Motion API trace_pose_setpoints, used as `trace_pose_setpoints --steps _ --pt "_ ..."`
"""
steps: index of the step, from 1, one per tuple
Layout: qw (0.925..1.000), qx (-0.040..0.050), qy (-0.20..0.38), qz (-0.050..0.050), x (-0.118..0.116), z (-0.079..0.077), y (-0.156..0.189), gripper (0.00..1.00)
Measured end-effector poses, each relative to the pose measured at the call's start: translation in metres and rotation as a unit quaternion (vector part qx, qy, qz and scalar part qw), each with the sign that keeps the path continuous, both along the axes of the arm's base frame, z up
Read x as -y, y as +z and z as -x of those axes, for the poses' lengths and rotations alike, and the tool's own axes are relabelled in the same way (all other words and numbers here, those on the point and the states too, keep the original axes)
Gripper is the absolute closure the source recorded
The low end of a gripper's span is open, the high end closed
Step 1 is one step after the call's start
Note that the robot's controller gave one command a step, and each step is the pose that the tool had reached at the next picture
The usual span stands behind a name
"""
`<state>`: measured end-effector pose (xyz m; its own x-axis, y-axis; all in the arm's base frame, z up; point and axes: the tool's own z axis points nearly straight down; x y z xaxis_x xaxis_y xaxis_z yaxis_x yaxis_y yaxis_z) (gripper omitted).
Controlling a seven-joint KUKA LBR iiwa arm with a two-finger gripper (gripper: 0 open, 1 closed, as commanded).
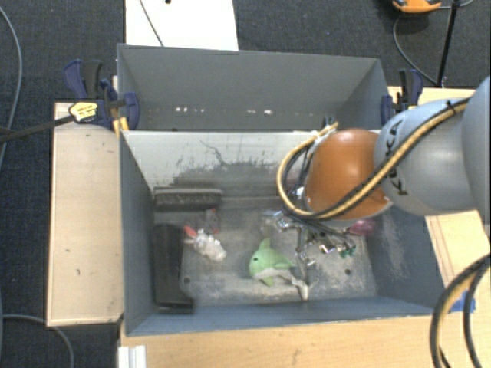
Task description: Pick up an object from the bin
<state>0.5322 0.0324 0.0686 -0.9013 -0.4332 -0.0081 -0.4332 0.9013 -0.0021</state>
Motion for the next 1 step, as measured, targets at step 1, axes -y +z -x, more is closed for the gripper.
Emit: trace_pose_setpoints --steps 1 --pt "0.9996 -0.0009 -0.027 -0.001 -0.0235 0.0012 0.0010 0.00"
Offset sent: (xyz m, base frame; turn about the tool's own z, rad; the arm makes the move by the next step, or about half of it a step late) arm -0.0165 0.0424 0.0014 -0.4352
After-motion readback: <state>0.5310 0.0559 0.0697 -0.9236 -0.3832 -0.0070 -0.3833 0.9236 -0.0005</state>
